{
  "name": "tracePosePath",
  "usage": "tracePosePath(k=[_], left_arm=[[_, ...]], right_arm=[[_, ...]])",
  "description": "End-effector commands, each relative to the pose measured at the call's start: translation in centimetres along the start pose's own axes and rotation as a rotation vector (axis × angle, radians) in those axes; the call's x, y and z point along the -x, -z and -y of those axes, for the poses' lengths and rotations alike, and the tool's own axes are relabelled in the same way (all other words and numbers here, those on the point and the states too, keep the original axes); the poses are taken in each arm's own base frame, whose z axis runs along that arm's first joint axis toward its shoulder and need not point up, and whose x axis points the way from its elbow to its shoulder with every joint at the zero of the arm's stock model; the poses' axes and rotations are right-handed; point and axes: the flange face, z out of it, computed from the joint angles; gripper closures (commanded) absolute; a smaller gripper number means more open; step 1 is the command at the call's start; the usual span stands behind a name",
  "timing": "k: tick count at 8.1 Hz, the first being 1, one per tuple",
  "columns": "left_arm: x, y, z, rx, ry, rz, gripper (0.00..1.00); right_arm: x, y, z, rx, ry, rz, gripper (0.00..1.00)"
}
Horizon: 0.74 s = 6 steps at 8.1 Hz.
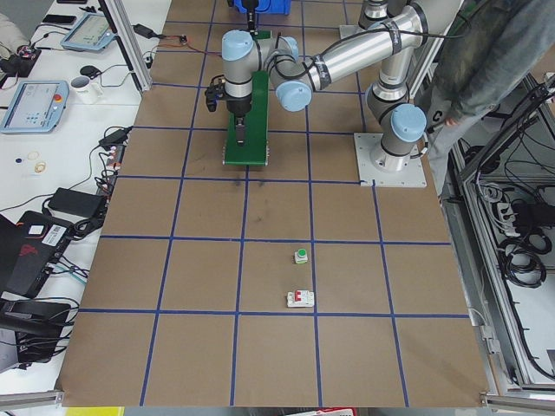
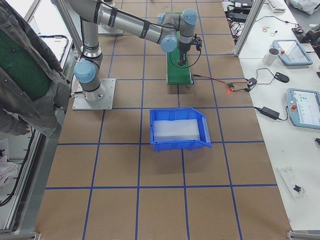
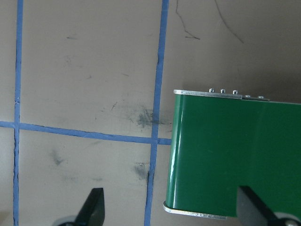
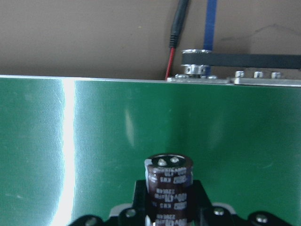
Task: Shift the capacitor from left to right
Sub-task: 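Carry the capacitor with the right gripper over the blue bin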
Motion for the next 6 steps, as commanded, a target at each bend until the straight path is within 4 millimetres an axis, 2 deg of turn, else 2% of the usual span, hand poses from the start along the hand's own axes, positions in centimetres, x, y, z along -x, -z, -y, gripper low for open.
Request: tracePosePath(k=[1, 3, 6], left_arm=[[-0.2, 0.0, 0.0, 0.001, -0.003, -0.001, 0.00], [-0.7, 0.1, 0.1, -0.012, -0.003, -0.056, 0.00], [-0.7, 0.1, 0.1, -0.012, -0.005, -0.058, 0.00]], right_arm=[[-10.7, 7.4, -1.3, -0.002, -0.027, -0.084, 1.00], [-18.6, 9.3, -2.4, 0.018, 0.012, -0.196, 1.00], [-30.6, 9.3, -5.3, 0.062, 0.051, -0.205, 1.00]])
